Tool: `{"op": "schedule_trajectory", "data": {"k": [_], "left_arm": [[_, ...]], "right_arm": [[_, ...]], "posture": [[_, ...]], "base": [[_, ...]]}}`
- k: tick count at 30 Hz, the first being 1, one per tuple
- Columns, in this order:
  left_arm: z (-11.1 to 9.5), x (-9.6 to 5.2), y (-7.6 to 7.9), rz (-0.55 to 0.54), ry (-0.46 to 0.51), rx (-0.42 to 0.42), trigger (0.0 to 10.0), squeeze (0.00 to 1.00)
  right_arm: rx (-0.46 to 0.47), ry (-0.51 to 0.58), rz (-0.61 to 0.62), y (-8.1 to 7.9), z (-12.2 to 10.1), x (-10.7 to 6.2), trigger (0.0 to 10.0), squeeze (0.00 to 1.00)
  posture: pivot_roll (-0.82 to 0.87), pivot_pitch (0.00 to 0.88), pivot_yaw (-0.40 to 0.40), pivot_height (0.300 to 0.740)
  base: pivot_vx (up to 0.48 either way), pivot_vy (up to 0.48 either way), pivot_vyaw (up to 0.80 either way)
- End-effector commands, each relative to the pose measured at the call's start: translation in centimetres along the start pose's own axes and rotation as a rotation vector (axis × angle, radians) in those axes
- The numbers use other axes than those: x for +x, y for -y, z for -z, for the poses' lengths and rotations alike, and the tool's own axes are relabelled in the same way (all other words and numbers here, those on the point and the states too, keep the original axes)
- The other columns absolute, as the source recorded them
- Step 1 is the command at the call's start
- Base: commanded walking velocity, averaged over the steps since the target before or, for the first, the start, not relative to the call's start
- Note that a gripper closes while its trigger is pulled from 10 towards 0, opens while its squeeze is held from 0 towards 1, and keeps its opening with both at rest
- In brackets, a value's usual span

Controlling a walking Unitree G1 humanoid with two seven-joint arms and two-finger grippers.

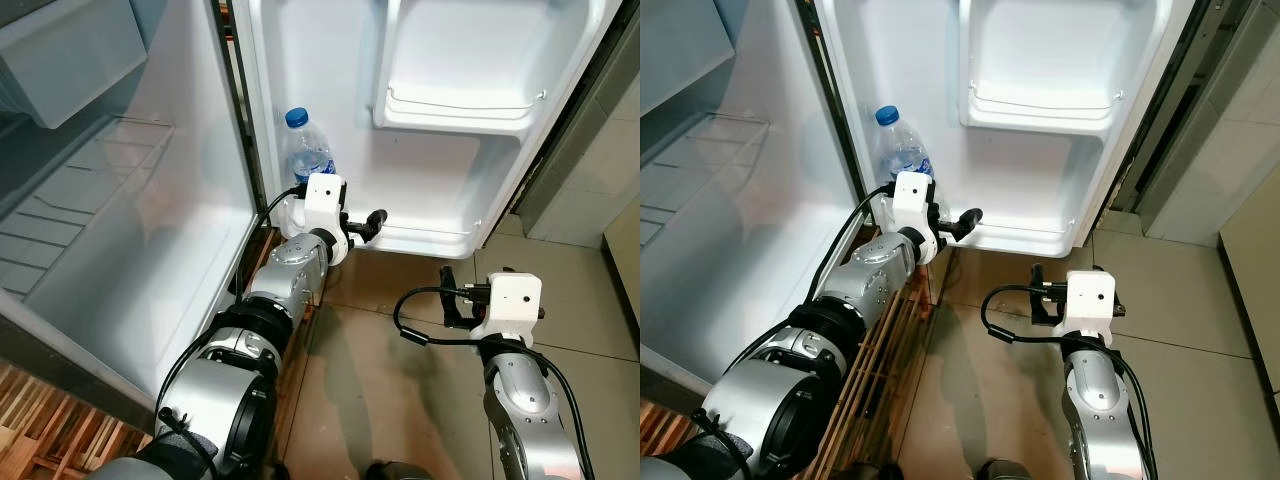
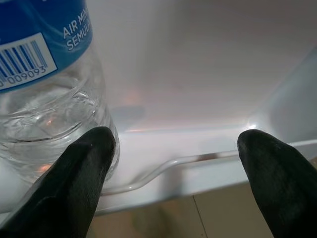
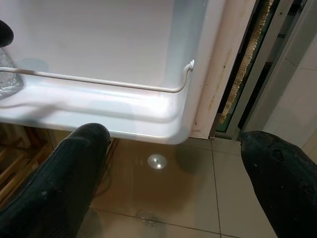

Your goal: Restocking fridge

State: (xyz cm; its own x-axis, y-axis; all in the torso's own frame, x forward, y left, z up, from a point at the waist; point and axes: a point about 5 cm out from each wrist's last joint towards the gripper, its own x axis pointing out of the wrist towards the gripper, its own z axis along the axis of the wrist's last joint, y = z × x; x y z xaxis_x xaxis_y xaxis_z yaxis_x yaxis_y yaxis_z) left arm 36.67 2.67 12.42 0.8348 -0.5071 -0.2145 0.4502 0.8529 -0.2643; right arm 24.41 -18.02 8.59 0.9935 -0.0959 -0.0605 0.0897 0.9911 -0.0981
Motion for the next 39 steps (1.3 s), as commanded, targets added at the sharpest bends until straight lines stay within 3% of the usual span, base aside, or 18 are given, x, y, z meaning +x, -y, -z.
{"op": "schedule_trajectory", "data": {"k": [1, 6, 11, 17, 19, 21, 27, 28, 29, 32, 33, 34, 35, 37, 39], "left_arm": [[0.3, 0.5, 1.8, 0.045, -0.011, 0.006, 10.0, 0.00], [0.4, 0.5, 2.4, 0.091, -0.007, -0.004, 10.0, 0.00], [-0.4, 0.3, 4.0, 0.203, 0.032, 0.018, 10.0, 0.00], [-1.7, -0.2, 4.6, 0.283, 0.065, 0.024, 10.0, 0.00], [-1.9, -0.5, 4.6, 0.297, 0.033, -0.048, 10.0, 0.00], [-2.2, -1.3, 4.3, 0.310, 0.040, -0.021, 10.0, 0.00], [-2.2, -3.8, 2.1, 0.322, 0.028, 0.029, 10.0, 0.00], [-1.6, -6.0, 0.7, 0.340, -0.006, 0.052, 10.0, 0.00], [-1.6, -6.0, 0.7, 0.340, -0.006, 0.052, 10.0, 0.00], [-0.9, -9.4, -1.3, 0.329, -0.027, 0.065, 10.0, 0.00], [-0.8, -10.1, -1.9, 0.301, -0.019, 0.062, 10.0, 0.00], [-0.7, -12.0, -3.4, 0.217, 0.045, 0.063, 10.0, 0.00], [-0.7, -12.0, -3.4, 0.217, 0.045, 0.063, 10.0, 0.00], [-0.5, -13.4, -4.6, 0.120, 0.117, 0.047, 10.0, 0.00], [-0.2, -14.9, -6.3, -0.040, 0.192, 0.074, 10.0, 0.00]], "right_arm": [[-0.005, -0.016, 0.004, 0.0, 0.3, -0.1, 10.0, 0.18], [-0.006, -0.017, 0.003, 0.0, 0.3, -0.1, 10.0, 0.18], [-0.009, -0.014, -0.002, 0.0, 0.3, 0.0, 10.0, 0.19], [-0.011, -0.010, -0.002, 0.0, 0.2, 0.1, 10.0, 0.19], [-0.011, -0.009, 0.001, 0.2, 0.2, 0.0, 10.0, 0.19], [-0.012, -0.008, 0.003, 0.3, 0.2, -0.1, 10.0, 0.19], [-0.017, -0.011, 0.006, 0.8, 0.2, -0.4, 10.0, 0.19], [-0.026, -0.013, 0.012, 1.4, 0.2, -0.6, 10.0, 0.19], [-0.026, -0.013, 0.012, 1.4, 0.2, -0.6, 10.0, 0.19], [-0.037, -0.023, 0.035, 2.6, 0.4, -0.8, 10.0, 0.19], [-0.038, -0.025, 0.042, 2.9, 0.4, -0.7, 10.0, 0.19], [-0.029, -0.021, 0.045, 3.0, 0.3, -0.3, 10.0, 0.19], [-0.029, -0.021, 0.045, 3.0, 0.3, -0.3, 10.0, 0.19], [-0.020, -0.007, 0.030, 2.7, -0.1, 0.1, 10.0, 0.18], [-0.006, 0.012, 0.008, 2.2, -0.5, 0.6, 10.0, 0.18]], "posture": [[-0.25, 0.052, 0.068, 0.740], [-0.25, 0.047, 0.066, 0.740], [-0.25, 0.042, 0.065, 0.740], [-0.25, 0.029, 0.064, 0.740], [-0.25, 0.028, 0.063, 0.740], [-0.25, 0.023, 0.061, 0.740], [-0.24, 0.012, 0.060, 0.740], [-0.23, 0.007, 0.060, 0.740], [-0.23, 0.007, 0.060, 0.740], [-0.20, 0.000, 0.057, 0.740], [-0.19, 0.000, 0.053, 0.740], [-0.18, 0.000, 0.048, 0.740], [-0.18, 0.000, 0.048, 0.740], [-0.17, 0.000, 0.041, 0.740], [-0.16, 0.000, 0.029, 0.740]], "base": [[0.000, 0.000, 0.00], [0.000, 0.000, 0.00], [0.000, 0.000, 0.00], [0.000, 0.000, 0.00], [0.000, 0.000, 0.00], [0.000, 0.000, 0.00], [0.000, 0.000, 0.00], [0.000, 0.000, 0.00], [0.000, 0.000, 0.00], [0.000, 0.000, 0.00], [0.000, 0.000, 0.00], [0.000, 0.000, 0.00], [0.000, 0.000, 0.00], [0.000, 0.000, 0.00], [0.000, 0.000, 0.00]]}}
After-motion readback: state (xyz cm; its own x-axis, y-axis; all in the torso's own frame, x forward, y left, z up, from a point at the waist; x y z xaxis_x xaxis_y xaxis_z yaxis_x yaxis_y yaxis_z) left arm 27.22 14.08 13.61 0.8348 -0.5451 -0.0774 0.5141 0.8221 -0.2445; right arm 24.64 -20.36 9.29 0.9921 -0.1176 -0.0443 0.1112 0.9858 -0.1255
